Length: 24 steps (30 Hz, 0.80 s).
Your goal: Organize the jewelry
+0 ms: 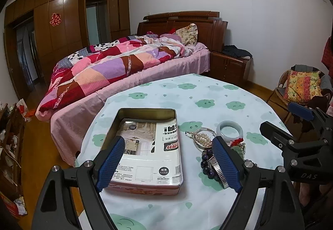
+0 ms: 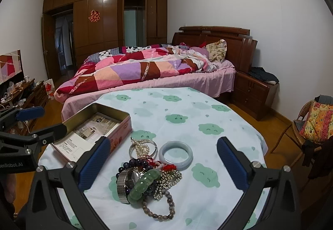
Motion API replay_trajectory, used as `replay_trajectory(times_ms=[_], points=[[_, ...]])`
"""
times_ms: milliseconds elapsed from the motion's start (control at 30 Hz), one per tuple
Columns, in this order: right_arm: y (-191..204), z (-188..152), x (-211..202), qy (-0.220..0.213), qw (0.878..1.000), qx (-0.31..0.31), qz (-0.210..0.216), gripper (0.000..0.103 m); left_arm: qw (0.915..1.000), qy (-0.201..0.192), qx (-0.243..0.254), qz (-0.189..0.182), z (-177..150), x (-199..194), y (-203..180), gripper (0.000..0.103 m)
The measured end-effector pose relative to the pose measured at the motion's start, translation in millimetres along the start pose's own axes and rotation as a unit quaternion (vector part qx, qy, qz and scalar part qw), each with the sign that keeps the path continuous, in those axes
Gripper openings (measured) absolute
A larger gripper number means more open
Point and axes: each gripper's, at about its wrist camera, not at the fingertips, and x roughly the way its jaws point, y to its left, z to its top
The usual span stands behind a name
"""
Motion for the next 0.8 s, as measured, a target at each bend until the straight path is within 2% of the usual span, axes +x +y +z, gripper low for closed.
replay_trajectory(times_ms=[800], points=[[-1.2,0.5,0.0,0.001,1.000,0.002,0.000,0.103,1.0000,0.000,0.002,0.002,-1.1,0.9,1.4,0.086]])
